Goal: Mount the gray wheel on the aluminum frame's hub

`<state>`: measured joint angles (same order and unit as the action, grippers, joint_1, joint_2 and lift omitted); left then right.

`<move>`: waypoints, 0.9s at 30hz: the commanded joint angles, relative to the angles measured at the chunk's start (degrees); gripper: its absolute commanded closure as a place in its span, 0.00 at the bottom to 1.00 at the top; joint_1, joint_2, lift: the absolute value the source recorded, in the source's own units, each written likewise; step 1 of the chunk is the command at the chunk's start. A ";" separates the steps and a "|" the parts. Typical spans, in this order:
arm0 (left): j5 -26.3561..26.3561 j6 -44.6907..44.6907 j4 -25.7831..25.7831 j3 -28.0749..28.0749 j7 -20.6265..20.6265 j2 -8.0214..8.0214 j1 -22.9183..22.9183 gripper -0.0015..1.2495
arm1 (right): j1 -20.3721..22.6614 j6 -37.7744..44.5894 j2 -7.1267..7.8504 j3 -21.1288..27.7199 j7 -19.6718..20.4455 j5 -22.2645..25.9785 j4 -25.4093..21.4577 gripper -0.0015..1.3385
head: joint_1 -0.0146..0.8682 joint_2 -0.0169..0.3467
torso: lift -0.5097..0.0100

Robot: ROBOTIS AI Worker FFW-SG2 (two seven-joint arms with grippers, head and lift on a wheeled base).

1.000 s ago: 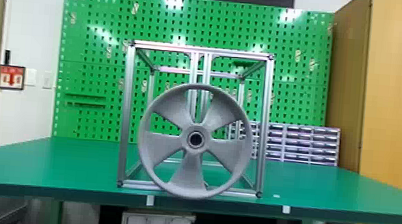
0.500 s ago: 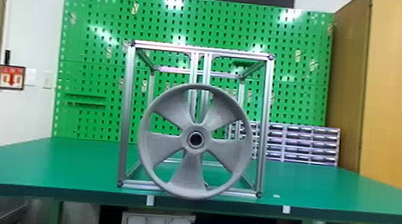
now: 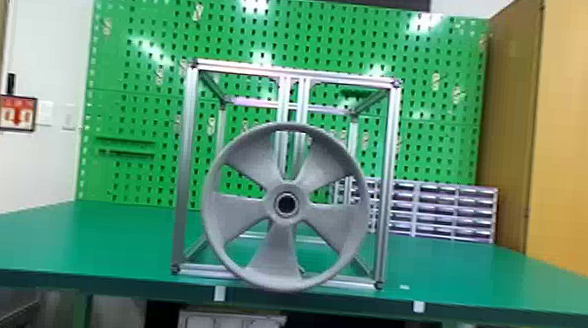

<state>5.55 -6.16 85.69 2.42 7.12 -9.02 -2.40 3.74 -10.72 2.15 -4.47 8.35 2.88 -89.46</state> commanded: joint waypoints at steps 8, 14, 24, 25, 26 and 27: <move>-0.01 0.62 0.00 -0.04 0.00 0.14 -0.24 0.09 | -0.05 0.08 -0.13 0.16 0.00 0.19 -0.01 0.01 | 0.01 0.06 | 0.02; -0.01 0.71 0.00 -0.04 0.00 0.14 -0.24 0.09 | -0.05 0.17 -0.13 0.16 0.00 0.37 -0.01 0.01 | 0.01 0.06 | 0.02; -0.01 0.71 0.00 -0.04 0.00 0.32 -0.24 0.09 | -0.05 0.17 -0.22 0.16 0.00 0.63 -0.01 0.01 | 0.01 0.06 | 0.02; -0.01 0.71 0.00 -0.04 0.00 0.32 -0.24 0.09 | -0.05 0.17 -0.13 0.16 0.00 0.63 -0.01 0.01 | 0.01 0.06 | 0.02; -0.01 0.80 0.00 -0.04 0.00 0.32 -0.24 0.09 | -0.05 0.26 -0.22 0.16 0.00 0.63 -0.01 0.01 | 0.01 0.06 | 0.02; -0.01 0.80 0.00 -0.04 0.00 0.32 -0.24 0.09 | -0.05 0.26 -0.22 0.16 0.00 0.63 -0.01 0.01 | 0.01 0.06 | 0.02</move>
<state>5.54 -5.44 85.69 2.42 7.11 -8.71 -2.64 3.69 -10.52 1.95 -4.31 8.35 3.51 -89.46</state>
